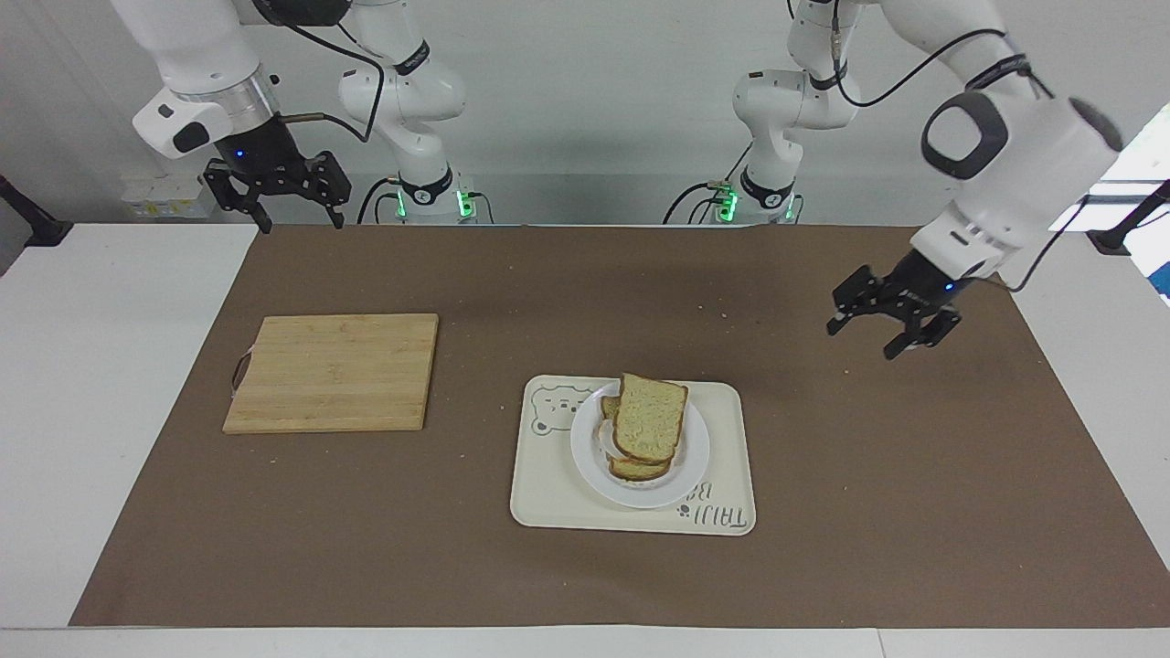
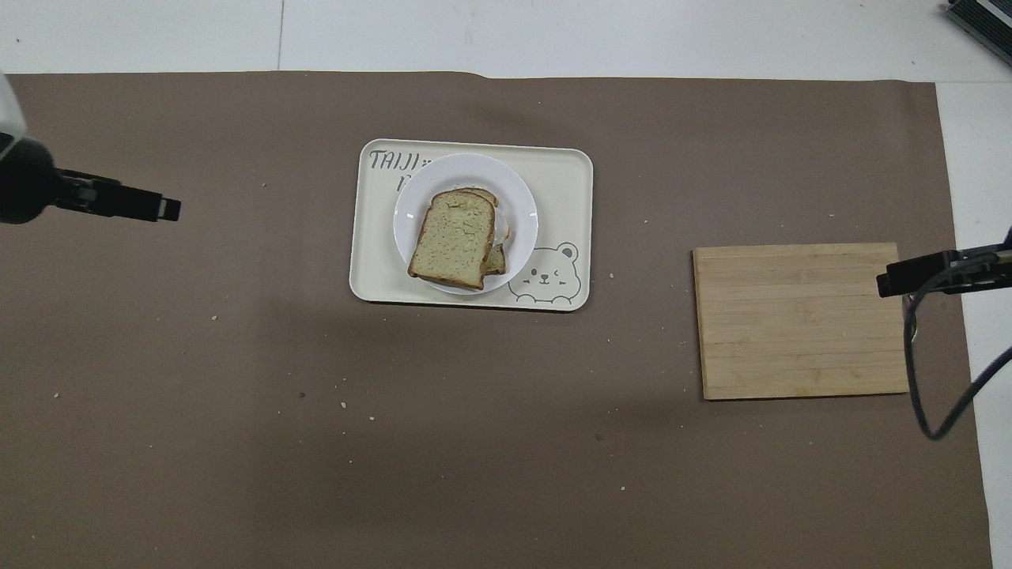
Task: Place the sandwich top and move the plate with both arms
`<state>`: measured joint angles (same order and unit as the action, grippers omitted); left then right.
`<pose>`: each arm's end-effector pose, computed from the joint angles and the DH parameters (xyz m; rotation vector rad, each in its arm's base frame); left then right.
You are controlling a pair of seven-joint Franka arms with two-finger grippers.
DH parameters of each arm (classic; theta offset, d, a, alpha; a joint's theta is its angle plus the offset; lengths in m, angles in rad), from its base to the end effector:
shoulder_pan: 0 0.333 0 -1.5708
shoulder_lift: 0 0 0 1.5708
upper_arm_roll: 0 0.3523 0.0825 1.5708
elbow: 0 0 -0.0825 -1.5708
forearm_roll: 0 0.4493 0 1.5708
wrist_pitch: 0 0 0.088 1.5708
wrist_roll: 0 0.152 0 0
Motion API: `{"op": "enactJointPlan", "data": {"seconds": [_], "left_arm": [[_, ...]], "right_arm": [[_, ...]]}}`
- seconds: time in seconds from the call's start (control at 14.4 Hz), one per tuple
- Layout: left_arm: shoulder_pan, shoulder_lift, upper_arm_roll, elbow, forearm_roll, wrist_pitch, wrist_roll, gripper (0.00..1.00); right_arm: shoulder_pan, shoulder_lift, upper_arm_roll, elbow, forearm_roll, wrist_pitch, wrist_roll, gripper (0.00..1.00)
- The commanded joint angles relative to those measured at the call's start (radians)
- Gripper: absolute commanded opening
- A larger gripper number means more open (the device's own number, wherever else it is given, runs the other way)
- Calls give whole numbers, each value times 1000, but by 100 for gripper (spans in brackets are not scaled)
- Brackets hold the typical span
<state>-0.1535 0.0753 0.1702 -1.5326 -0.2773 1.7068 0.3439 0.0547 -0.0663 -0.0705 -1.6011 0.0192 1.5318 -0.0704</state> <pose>0.6639 -0.0307 0.6068 2.8591 -0.4384 0.2112 0.5926 -0.0077 0.6363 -3.1164 -0.0865 0.0033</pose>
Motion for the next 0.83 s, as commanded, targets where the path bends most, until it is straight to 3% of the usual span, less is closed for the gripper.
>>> {"op": "enactJointPlan", "data": {"seconds": [0.0, 0.21, 0.76], "left_arm": [[8, 31, -1, 150, 77, -136, -20, 100], [-4, 26, -8, 227, 210, -222, -19, 100], [-20, -49, -20, 184, 213, -230, -17, 100]], "right_arm": [[-6, -7, 1, 1, 15, -4, -25, 100], [-6, -7, 1, 1, 15, -4, -25, 100], [-7, -7, 0, 1, 15, -4, -25, 100]]}}
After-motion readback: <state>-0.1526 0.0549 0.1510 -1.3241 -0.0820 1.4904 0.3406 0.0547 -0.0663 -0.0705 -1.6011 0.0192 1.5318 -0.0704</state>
